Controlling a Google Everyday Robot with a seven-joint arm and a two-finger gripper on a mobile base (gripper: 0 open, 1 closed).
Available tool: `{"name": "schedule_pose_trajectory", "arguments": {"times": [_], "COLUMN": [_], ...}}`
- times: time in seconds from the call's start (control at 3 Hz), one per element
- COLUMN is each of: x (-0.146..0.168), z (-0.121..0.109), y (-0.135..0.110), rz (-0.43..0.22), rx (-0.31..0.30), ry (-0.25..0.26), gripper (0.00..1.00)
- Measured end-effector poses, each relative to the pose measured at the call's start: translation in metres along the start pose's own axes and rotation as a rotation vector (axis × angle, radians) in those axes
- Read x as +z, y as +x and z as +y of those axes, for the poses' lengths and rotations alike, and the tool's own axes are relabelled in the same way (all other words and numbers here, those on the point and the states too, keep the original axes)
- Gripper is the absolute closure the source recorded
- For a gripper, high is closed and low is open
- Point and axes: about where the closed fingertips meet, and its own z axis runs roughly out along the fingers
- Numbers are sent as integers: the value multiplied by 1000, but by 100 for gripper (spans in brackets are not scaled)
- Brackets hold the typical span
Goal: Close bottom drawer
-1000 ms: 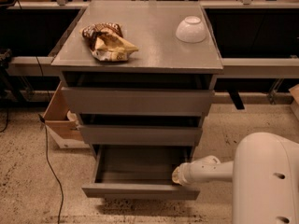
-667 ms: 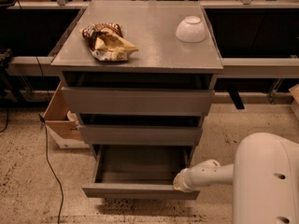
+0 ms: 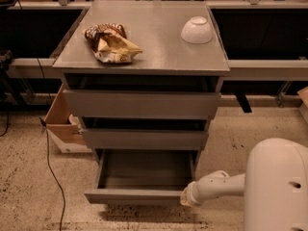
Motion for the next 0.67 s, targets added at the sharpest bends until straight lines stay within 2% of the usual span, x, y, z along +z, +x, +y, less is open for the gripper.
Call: {"name": "schedule_pose_trajectory", "arguments": {"times": [0.33,0.67], "x": [0,16], "z": [0,0], "y": [0,5], "rz": [0,5], "rx": [0,5], "ry": [0,-1], "gripper": [100,100]}}
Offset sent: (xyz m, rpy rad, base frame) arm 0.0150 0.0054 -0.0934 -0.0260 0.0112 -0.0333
